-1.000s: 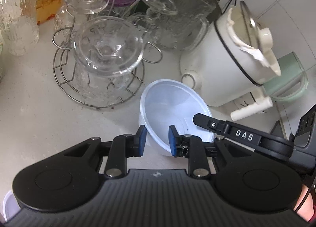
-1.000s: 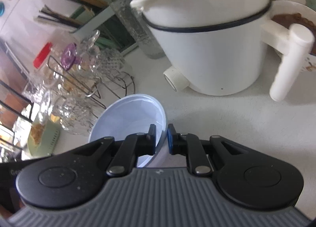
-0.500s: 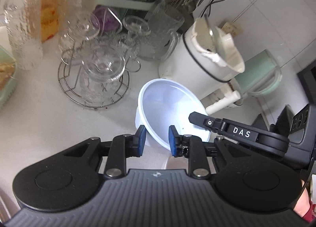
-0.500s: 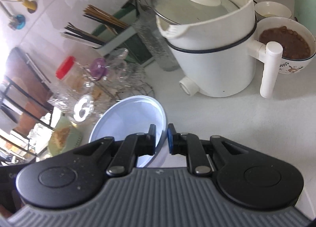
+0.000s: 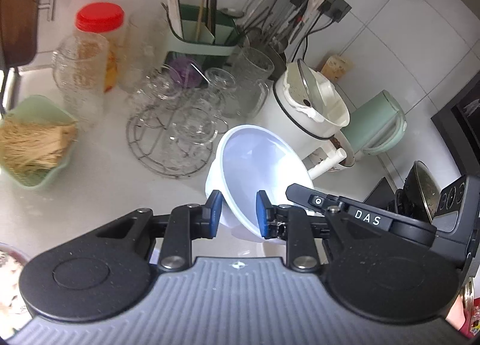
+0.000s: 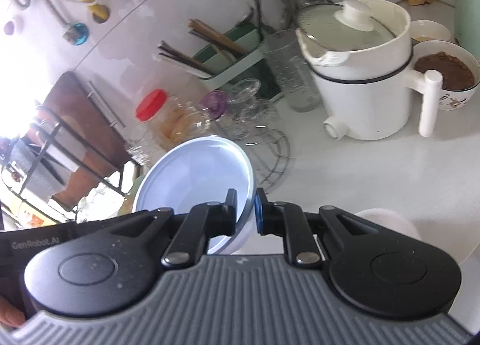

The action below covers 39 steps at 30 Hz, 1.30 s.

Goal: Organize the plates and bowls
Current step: 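Lift the second plastic bowl with both grippers toward the stack, then lower the second plastic bowl into the stacked plastic bowl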

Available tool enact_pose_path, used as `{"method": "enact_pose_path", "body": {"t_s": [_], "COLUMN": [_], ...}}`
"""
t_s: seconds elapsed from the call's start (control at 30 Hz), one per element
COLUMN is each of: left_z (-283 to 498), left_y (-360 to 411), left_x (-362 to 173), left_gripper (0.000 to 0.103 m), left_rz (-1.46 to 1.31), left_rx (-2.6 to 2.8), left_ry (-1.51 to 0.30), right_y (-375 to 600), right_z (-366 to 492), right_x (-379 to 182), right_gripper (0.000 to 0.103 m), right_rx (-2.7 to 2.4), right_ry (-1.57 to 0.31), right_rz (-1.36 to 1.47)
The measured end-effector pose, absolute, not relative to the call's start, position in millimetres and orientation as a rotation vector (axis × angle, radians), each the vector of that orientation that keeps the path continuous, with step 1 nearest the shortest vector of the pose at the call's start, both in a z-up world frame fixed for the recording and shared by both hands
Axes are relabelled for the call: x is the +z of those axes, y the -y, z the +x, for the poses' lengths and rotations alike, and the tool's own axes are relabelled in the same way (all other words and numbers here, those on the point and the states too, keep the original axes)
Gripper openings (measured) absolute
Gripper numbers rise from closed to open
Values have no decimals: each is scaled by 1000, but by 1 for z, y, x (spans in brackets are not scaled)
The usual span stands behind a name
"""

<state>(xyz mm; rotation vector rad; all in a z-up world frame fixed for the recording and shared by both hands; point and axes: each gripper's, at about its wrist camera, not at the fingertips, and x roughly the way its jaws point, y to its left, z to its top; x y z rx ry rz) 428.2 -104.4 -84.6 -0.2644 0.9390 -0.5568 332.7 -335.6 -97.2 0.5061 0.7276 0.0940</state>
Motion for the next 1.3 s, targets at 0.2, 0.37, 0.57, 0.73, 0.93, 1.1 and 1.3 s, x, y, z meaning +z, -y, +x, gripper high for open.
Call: {"method": "enact_pose_path", "body": {"t_s": [0.2,0.37,0.57,0.73,0.93,1.1,1.3], "left_z": [416,404,396,394,391,389,388], "left_y": [68,43,15,-1,-8,-5,-1], "left_x": [-70,-64,-69,-88,-115,-137,-162], "left_gripper": [28,28,28,28,28,28,28], "left_rz": [-258,-241,-244,-267,-273,-226,-192], "left_rx": [-561,-552,-536,-517,-503,-494,-479], "left_ry": [-903,-887,-898,-950,-1004,-1042,-1094], "right_y": [308,284,258,242,228,222,218], "right_z": [322,313,305,301,300,297,297], "right_x": [-84,-82,-87,-95,-110,-126,-147], "right_gripper": [15,15,16,16,16,16,17], "right_rx": [130,146,160,160,142,126,115], "right_ry": [-704,-703,-725,-750,-798,-840,-889], "right_rz": [490,500,496,474,424,391,359]}}
